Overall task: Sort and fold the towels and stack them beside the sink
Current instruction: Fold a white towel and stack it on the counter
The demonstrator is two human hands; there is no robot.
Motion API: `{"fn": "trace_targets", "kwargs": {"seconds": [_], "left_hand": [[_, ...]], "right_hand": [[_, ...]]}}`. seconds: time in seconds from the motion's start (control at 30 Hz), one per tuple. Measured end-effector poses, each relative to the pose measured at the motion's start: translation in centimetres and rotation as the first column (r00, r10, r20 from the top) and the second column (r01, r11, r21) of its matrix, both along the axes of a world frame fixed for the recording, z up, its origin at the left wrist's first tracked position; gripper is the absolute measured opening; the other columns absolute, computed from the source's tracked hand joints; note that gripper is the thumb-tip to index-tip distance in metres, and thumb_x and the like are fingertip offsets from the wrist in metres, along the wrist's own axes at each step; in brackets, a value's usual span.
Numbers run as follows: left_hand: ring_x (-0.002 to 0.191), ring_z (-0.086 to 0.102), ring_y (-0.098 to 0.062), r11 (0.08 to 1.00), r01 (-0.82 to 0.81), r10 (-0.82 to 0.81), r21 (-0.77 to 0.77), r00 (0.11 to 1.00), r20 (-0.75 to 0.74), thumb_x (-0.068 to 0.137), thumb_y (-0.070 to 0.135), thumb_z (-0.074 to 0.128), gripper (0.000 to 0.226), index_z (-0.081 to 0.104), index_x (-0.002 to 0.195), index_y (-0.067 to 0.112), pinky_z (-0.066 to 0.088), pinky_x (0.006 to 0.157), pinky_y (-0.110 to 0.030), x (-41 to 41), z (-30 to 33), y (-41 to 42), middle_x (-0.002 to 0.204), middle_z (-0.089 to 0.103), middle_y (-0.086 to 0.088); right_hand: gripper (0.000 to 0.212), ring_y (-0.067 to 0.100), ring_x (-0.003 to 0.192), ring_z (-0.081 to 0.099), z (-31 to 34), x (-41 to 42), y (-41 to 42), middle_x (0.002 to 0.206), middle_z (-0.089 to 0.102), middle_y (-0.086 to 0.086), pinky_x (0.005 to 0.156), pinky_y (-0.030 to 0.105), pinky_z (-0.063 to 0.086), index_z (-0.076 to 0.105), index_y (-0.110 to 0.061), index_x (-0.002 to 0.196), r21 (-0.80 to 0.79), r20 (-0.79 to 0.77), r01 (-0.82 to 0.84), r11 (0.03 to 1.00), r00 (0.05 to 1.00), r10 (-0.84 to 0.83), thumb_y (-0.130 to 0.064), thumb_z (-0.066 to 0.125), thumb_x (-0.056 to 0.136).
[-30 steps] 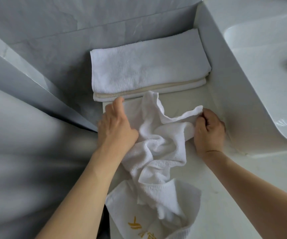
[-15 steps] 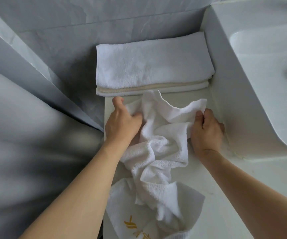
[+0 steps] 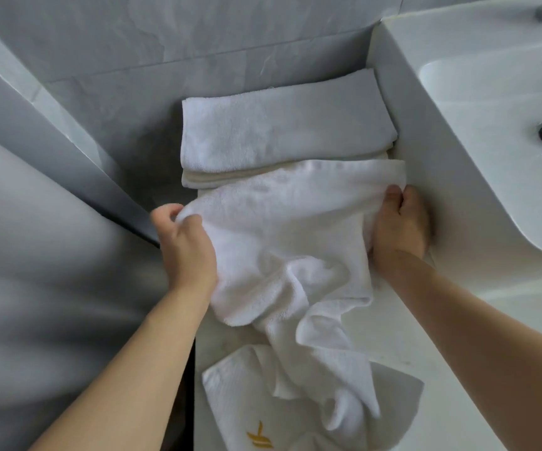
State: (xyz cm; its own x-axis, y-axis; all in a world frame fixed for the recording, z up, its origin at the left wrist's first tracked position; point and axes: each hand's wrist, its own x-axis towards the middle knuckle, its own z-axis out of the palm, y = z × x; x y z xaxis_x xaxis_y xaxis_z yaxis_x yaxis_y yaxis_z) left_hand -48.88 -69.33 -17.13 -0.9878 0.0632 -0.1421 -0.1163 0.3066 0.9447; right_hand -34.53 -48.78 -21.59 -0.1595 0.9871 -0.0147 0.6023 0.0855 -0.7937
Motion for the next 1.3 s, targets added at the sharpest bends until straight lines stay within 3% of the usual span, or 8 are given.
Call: {"fn": "trace_targets", "kwargs": {"seconds": [0.17, 0.37, 0.53, 0.7, 0.83, 1.0, 1.2, 1.3], "left_hand": [[0.107, 0.057, -0.027, 0.935, 0.268, -0.165, -0.233, 0.909, 0.383, 0.095, 0.068, 0.019, 0.07, 0.051, 0.138, 0.023, 0.042, 0.097, -0.041, -0.3, 1.2, 0.4, 0.123, 0.057, -0.004], [0.082, 0.07, -0.029, 0.938, 0.344, -0.271, -0.034, 0.793, 0.545, 0.093, 0.023, 0.056, 0.021, 0.072, 0.093, 0.009, 0.056, 0.081, -0.041, -0.1, 2.7, 2.2, 0.094, 0.073, -0.013], [0.093, 0.062, -0.025, 0.941, 0.317, -0.297, -0.12, 0.942, 0.157, 0.089, 0.018, 0.049, 0.012, 0.05, 0.1, 0.023, 0.052, 0.082, -0.043, 1.3, 3.7, 3.2, 0.105, 0.062, -0.006], [0.067, 0.045, -0.015, 0.954, 0.268, -0.274, -0.135, 0.962, -0.022, 0.096, 0.039, 0.045, 0.032, 0.052, 0.088, 0.009, 0.036, 0.062, -0.035, 0.4, 6.0, 4.8, 0.073, 0.049, 0.006], [0.057, 0.03, -0.017, 0.983, 0.14, -0.16, -0.121, 0.973, -0.168, 0.093, 0.022, 0.049, 0.033, 0.029, 0.067, 0.018, 0.027, 0.057, -0.034, -2.8, 6.4, 6.0, 0.063, 0.033, 0.005], [0.065, 0.039, -0.017, 0.992, -0.063, 0.021, -0.107, 0.935, -0.353, 0.101, 0.03, 0.042, 0.024, 0.039, 0.084, 0.013, 0.031, 0.064, -0.034, -7.9, 6.5, 7.4, 0.073, 0.042, 0.006], [0.12, 0.053, -0.034, 0.906, -0.031, -0.094, -0.423, 0.958, -0.272, 0.107, 0.03, 0.031, 0.034, 0.044, 0.132, 0.012, 0.038, 0.086, -0.037, -12.9, 5.2, 12.5, 0.132, 0.058, -0.012], [0.118, 0.054, -0.041, 0.704, 0.111, -0.288, -0.701, 0.947, -0.14, 0.106, 0.03, 0.033, 0.033, 0.044, 0.131, 0.012, 0.039, 0.084, -0.042, -13.7, 1.6, 13.6, 0.129, 0.059, -0.018]], "right_hand": [[0.029, 0.033, 0.091, 0.06, 1.1, 0.7, -0.4, 0.099, 0.065, 0.006, 0.083, 0.042, 0.051, 0.055, -0.013, 0.105, -0.084, 0.089, -0.193, 0.978, 0.976, 0.2, -0.037, 0.044, 0.095], [0.025, 0.032, 0.089, 0.062, 1.8, -0.8, -2.6, 0.089, 0.066, -0.001, 0.084, 0.048, 0.054, 0.057, -0.027, 0.102, -0.243, -0.061, -0.22, 0.945, 0.976, 0.211, -0.027, 0.04, 0.083], [0.027, 0.017, 0.06, 0.04, 3.4, -2.0, -3.0, 0.063, 0.042, -0.004, 0.06, 0.031, 0.036, 0.045, -0.018, 0.071, -0.378, -0.373, -0.084, 0.922, 0.925, -0.069, -0.023, 0.04, 0.098], [0.028, 0.014, 0.069, 0.049, 5.6, -3.4, -0.6, 0.076, 0.055, -0.001, 0.069, 0.033, 0.043, 0.057, -0.013, 0.088, -0.236, -0.469, -0.098, 0.967, 0.883, -0.025, -0.032, 0.041, 0.101], [0.031, 0.007, 0.065, 0.046, 8.1, -5.3, 2.1, 0.073, 0.051, -0.008, 0.062, 0.027, 0.027, 0.052, -0.013, 0.093, 0.002, -0.356, -0.093, 0.996, 0.931, 0.087, -0.035, 0.034, 0.105], [0.026, 0.033, 0.088, 0.052, 10.1, -8.2, 6.4, 0.097, 0.062, 0.011, 0.067, 0.033, 0.028, 0.048, -0.013, 0.103, 0.196, -0.191, -0.045, 0.98, 0.978, 0.083, -0.029, 0.028, 0.104], [0.025, 0.041, 0.103, 0.057, 9.3, -13.3, 10.4, 0.114, 0.062, 0.018, 0.076, 0.041, 0.035, 0.045, -0.01, 0.114, 0.337, 0.086, -0.158, 0.928, 0.987, 0.137, -0.018, 0.025, 0.101], [0.03, 0.042, 0.118, 0.054, 7.9, -14.4, 11.7, 0.129, 0.055, 0.021, 0.09, 0.046, 0.042, 0.04, -0.005, 0.127, 0.149, 0.522, -0.392, 0.908, 0.811, 0.264, -0.009, 0.036, 0.097]]}}
